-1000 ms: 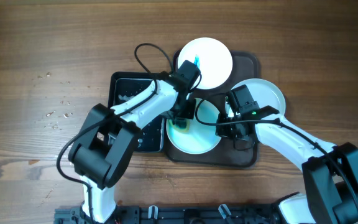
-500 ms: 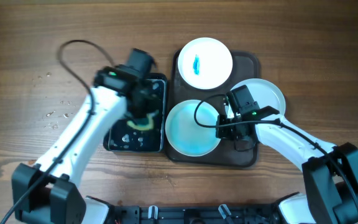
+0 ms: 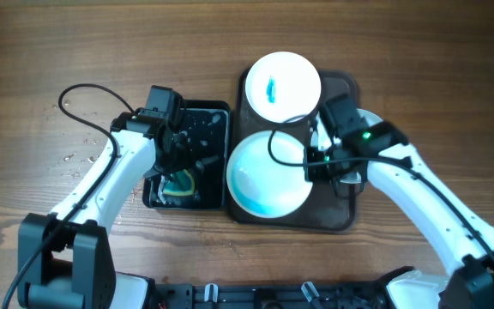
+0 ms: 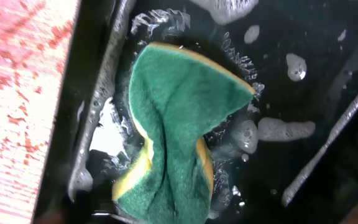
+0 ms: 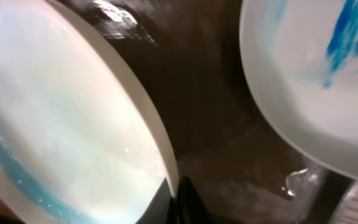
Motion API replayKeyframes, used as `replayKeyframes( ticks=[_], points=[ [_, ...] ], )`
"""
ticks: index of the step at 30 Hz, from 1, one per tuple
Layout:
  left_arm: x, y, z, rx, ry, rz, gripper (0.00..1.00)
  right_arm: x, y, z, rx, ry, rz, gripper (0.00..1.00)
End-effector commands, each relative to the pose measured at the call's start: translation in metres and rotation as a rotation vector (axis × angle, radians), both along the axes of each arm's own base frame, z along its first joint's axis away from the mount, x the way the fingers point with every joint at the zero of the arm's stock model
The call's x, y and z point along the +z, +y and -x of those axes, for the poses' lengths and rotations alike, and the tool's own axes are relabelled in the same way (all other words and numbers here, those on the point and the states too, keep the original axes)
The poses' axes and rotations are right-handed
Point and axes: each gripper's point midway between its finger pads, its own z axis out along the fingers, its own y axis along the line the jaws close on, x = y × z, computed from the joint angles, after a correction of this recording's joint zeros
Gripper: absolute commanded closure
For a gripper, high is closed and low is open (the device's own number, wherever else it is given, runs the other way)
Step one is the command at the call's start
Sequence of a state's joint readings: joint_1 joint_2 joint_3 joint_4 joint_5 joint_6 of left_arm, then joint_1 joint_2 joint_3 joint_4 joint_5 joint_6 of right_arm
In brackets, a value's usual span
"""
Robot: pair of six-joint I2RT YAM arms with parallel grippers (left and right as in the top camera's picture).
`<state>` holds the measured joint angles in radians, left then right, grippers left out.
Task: Clean dirty plates on tray and stack at the side
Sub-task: 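Return the sponge to the black tray with the left gripper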
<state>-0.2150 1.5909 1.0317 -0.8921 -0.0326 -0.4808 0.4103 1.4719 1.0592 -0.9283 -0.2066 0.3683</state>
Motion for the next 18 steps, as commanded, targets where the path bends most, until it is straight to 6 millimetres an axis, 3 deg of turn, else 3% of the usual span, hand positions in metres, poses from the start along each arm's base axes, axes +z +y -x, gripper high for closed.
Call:
replayKeyframes(
  ticks=[1,5,8,14,18],
  points=[
    [0.029,-0.004,-0.005,0.025,-0.061,0.108,0.21,0.04,0.007,-0.021,0.064,-0.119,-0.004,0.96],
    [0.07,0.009,-0.004,0.089,-0.141,0.188,0.1,0.06,0.027,-0.038,0.104,-0.195,-0.036,0.96],
    [0.097,0.015,0.0,0.092,-0.212,0.242,0.09,0.067,0.053,-0.054,0.123,-0.238,-0.062,0.96],
    [0.152,0.037,0.022,0.15,-0.407,0.243,0.0,0.055,0.108,-0.097,0.16,-0.379,0.102,0.96],
    [0.174,0.041,0.035,0.153,-0.499,0.237,0.0,0.059,0.123,-0.106,0.109,-0.51,0.23,0.96]
  ],
)
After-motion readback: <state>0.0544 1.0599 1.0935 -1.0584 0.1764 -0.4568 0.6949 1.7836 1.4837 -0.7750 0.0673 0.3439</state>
